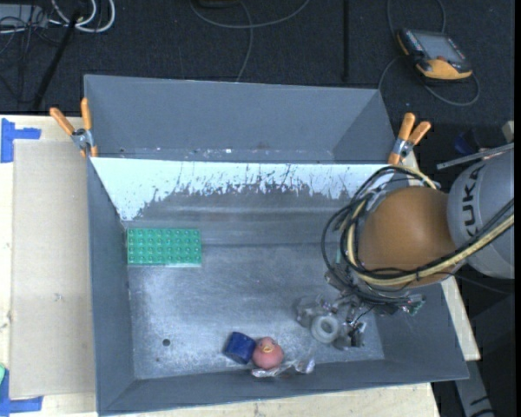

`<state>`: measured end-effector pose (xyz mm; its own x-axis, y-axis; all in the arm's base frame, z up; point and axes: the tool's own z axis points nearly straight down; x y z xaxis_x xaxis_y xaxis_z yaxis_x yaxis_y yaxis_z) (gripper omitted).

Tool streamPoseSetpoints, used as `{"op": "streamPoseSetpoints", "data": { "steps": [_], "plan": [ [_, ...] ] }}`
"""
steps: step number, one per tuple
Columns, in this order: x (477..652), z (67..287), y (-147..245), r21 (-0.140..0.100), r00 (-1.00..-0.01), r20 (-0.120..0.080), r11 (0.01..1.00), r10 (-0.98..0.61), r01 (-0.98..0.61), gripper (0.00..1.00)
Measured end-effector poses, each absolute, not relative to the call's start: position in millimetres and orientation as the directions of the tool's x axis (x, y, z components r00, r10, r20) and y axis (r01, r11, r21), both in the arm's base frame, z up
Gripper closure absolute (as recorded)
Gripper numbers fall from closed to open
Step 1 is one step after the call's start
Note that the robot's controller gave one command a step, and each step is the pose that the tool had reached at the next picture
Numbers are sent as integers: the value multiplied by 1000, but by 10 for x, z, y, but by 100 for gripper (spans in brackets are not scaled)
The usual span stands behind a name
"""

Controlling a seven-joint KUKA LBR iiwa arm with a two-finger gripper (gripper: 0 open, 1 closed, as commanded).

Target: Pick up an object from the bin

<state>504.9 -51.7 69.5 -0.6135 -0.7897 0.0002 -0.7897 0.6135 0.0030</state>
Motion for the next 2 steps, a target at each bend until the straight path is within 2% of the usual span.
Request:
{"op": "streamPoseSetpoints", "data": {
  "steps": [1,2],
  "plan": [
    [5103,1975,-487,-6,-641,-5,641,-768,-768,100],
    [5400,2803,-398,-5,-266,-3,266,-964,-964,100]
  ]
}}
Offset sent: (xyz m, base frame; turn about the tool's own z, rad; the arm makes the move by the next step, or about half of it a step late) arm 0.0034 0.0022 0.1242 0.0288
